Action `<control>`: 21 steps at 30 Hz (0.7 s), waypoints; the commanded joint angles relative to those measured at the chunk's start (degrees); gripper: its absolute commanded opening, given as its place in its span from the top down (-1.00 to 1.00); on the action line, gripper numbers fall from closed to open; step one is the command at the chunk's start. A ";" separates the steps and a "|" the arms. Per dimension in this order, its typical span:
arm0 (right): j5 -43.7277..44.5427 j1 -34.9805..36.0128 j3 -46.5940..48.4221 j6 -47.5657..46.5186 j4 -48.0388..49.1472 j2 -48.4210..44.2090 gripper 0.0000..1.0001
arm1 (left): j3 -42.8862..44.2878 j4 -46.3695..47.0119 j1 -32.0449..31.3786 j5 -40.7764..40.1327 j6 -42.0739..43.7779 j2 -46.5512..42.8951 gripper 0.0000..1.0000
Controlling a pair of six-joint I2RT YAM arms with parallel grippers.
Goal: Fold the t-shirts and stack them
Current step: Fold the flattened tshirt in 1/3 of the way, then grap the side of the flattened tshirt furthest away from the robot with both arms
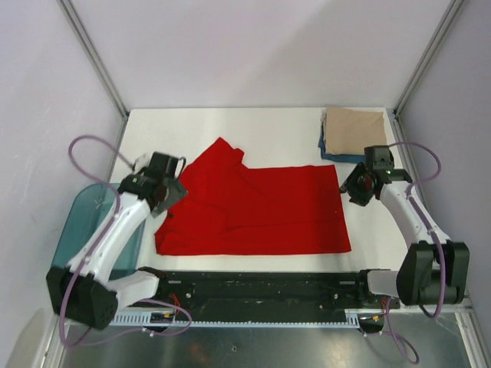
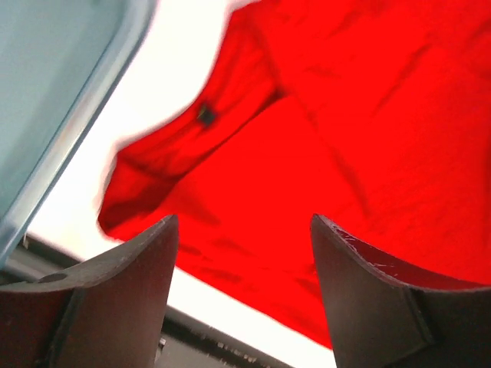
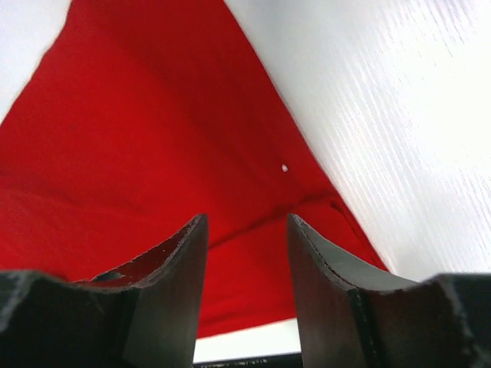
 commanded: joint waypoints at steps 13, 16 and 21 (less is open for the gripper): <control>0.06 1.65 11.33 -6.24 22.53 25.33 0.14 | 59.37 18.98 2.76 14.50 37.10 64.29 -0.31; -0.09 1.72 12.30 -6.57 23.97 27.82 0.16 | 68.08 19.02 4.04 17.05 38.29 71.85 -0.29; -0.10 1.49 14.44 -7.36 24.68 30.06 0.17 | 76.48 19.00 4.85 19.34 38.81 80.08 -0.28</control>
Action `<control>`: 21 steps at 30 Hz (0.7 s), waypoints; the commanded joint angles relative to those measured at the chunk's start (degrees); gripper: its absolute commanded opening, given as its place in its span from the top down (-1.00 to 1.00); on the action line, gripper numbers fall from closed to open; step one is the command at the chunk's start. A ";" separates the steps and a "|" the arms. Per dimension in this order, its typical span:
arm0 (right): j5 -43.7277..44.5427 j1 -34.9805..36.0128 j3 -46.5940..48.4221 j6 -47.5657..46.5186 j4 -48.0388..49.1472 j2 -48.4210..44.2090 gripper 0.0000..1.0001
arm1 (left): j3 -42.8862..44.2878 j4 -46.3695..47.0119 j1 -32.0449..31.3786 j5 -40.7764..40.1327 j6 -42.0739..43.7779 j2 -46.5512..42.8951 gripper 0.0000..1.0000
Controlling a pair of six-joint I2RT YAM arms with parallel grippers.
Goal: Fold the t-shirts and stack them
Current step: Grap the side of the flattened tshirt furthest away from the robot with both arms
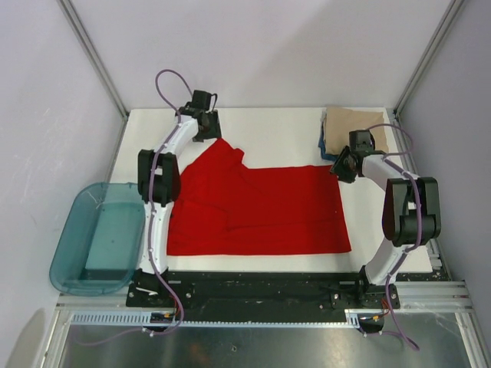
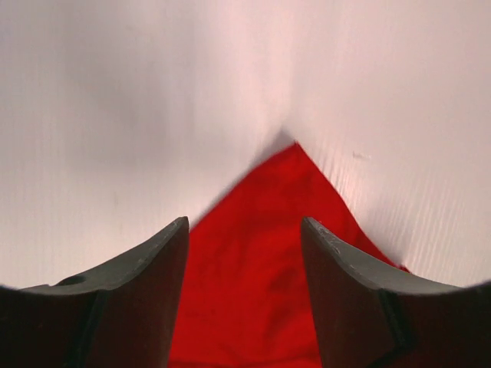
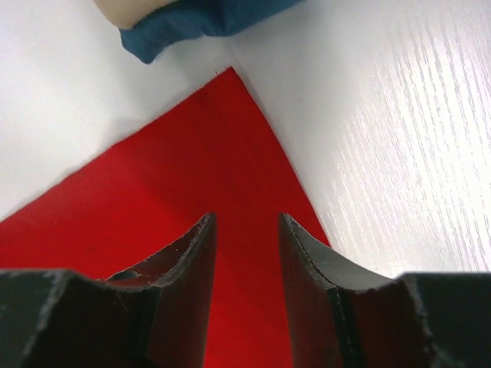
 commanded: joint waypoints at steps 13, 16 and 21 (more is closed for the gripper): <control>2.15 0.18 9.32 -3.72 4.02 6.76 0.19 | 6.92 0.77 0.52 8.39 2.26 8.35 -0.13; 3.87 0.27 11.50 -4.69 4.10 9.65 0.20 | 6.14 0.89 0.43 7.66 2.02 8.57 0.00; 5.55 0.39 15.96 -6.05 3.24 14.66 0.20 | 6.18 0.90 0.36 6.32 0.95 8.67 0.31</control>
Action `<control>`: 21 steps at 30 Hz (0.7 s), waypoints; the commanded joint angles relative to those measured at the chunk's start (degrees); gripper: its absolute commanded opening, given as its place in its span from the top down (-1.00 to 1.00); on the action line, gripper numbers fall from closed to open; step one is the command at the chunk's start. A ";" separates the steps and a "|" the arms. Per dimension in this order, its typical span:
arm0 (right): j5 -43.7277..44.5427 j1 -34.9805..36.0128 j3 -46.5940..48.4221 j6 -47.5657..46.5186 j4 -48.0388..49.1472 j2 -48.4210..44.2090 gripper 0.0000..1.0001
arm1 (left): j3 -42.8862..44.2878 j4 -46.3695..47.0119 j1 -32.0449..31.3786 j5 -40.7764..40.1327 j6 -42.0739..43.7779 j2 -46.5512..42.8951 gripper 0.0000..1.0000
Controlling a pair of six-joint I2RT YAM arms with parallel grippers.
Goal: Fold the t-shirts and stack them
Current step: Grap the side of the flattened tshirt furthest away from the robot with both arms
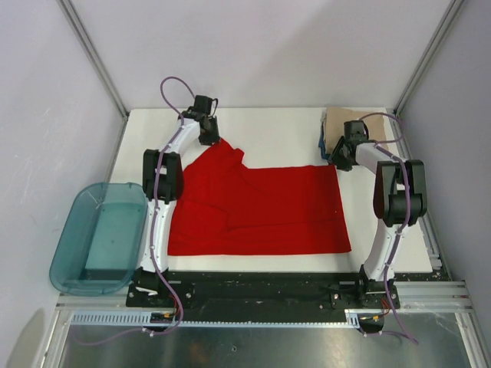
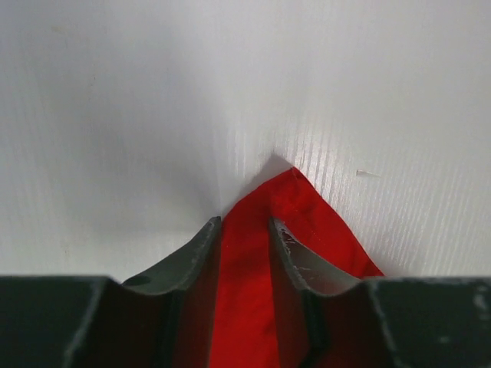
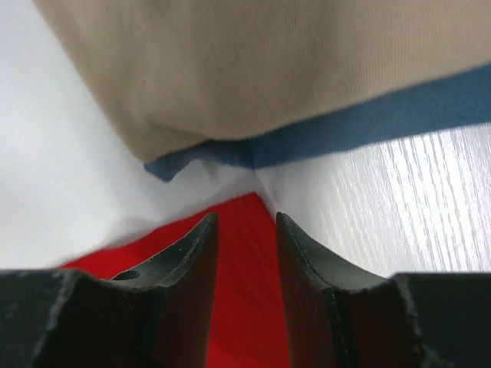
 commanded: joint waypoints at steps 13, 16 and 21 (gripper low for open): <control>6.38 2.02 13.30 -4.03 -5.04 11.26 0.24 | 0.53 0.14 -0.45 -0.12 -1.18 0.94 0.78; 7.81 2.13 13.23 -3.57 -6.58 11.25 0.25 | 0.74 0.14 -0.43 -0.13 -1.14 1.08 0.81; 8.20 1.81 11.27 -3.33 -6.85 9.74 0.25 | 1.00 0.14 -0.43 -0.18 -1.04 1.32 0.84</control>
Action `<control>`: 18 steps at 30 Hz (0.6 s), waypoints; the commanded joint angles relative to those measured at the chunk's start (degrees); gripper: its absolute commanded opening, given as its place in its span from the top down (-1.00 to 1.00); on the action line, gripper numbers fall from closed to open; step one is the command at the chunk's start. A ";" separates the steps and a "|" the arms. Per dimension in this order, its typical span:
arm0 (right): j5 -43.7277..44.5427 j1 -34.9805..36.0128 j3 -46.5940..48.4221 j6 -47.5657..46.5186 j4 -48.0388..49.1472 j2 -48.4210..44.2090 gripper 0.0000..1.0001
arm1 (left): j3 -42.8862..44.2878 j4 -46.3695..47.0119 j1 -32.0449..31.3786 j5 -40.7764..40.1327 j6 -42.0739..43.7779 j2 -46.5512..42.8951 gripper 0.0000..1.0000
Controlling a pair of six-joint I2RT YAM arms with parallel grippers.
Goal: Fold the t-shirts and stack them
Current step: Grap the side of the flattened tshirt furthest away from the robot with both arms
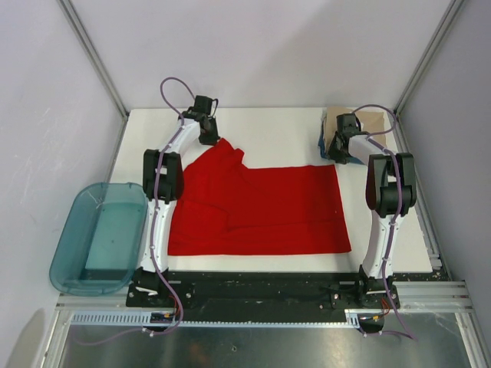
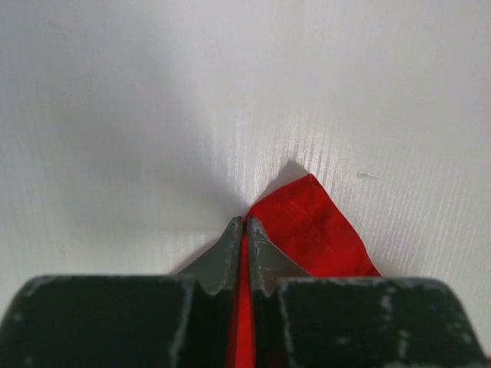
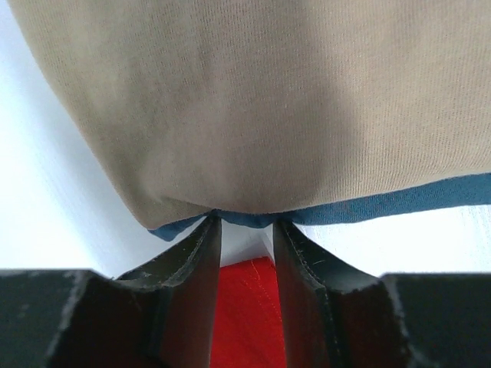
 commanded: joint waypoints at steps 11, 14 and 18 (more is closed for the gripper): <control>1.55 0.52 -5.03 0.26 -3.77 -2.94 0.28 | 0.95 0.08 -0.37 0.08 0.00 1.09 0.85; 1.56 0.80 -5.89 0.37 -3.55 -3.26 0.29 | 0.94 0.09 -0.40 0.22 0.05 1.09 0.86; 1.39 1.09 -6.25 0.71 -3.61 -3.24 0.36 | 0.93 0.09 -0.37 0.33 0.02 1.09 0.87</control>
